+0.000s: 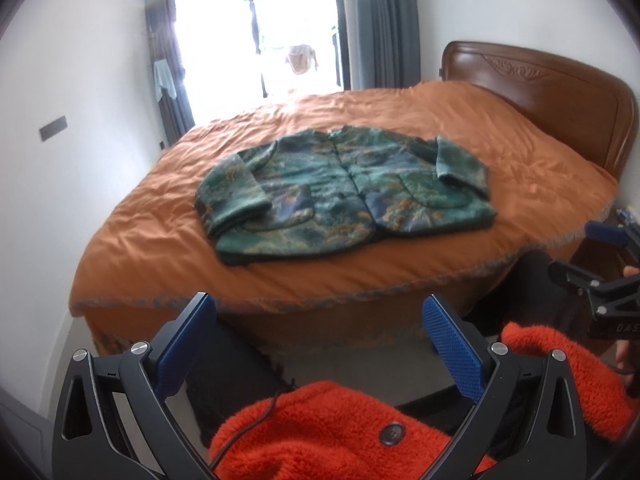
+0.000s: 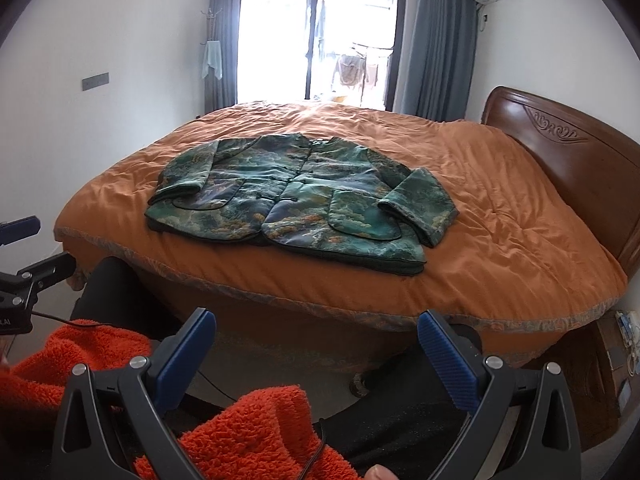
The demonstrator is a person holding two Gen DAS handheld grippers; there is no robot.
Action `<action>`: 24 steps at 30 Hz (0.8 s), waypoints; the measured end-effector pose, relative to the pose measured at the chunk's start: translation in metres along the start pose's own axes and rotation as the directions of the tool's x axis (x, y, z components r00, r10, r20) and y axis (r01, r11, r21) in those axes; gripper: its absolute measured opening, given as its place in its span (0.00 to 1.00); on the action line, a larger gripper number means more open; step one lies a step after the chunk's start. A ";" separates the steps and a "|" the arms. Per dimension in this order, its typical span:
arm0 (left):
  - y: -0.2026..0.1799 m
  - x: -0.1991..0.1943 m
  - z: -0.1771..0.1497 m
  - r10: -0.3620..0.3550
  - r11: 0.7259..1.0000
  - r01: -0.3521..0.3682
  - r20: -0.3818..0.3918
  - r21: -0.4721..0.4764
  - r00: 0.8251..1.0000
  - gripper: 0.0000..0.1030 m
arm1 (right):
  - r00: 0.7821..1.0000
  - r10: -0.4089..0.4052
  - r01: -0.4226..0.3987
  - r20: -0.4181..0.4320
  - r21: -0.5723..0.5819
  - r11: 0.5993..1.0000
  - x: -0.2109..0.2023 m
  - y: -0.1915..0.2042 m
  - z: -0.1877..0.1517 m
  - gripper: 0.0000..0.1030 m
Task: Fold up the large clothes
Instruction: 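Move both tools toward the green patterned jacket on the bed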
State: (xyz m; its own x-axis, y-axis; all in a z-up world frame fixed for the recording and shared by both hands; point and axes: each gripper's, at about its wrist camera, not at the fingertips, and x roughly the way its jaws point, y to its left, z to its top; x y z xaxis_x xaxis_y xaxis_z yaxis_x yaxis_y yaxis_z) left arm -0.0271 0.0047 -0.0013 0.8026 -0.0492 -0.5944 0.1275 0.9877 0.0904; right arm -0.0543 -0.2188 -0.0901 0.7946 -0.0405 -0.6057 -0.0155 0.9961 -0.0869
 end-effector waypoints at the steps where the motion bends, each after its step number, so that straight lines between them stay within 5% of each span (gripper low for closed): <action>1: 0.003 0.001 0.004 -0.002 1.000 0.002 0.010 0.004 1.000 1.00 | 1.000 0.014 -0.014 0.000 -0.001 1.000 0.003 -0.001 0.002 1.00; 9: 0.028 0.039 0.028 -0.083 0.997 0.083 0.009 -0.008 0.997 1.00 | 0.991 -0.042 0.054 0.126 -0.092 0.994 0.008 -0.012 0.032 1.00; 16: 0.060 0.085 0.037 -0.082 0.996 0.081 -0.038 -0.023 0.996 1.00 | 0.999 0.009 -0.007 0.033 -0.052 0.999 0.051 -0.028 0.051 1.00; 24: 0.076 0.155 0.049 -0.018 0.999 0.023 -0.115 0.049 0.993 1.00 | 0.999 -0.049 0.049 -0.024 -0.019 0.999 0.113 -0.074 0.065 1.00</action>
State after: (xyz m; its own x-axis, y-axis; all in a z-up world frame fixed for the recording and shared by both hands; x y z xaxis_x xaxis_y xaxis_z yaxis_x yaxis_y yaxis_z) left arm 0.1350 0.0645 -0.0473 0.7280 -0.0492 -0.6838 0.1749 0.9778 0.1158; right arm 0.0767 -0.2920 -0.1007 0.7799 -0.0912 -0.6192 0.0117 0.9913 -0.1313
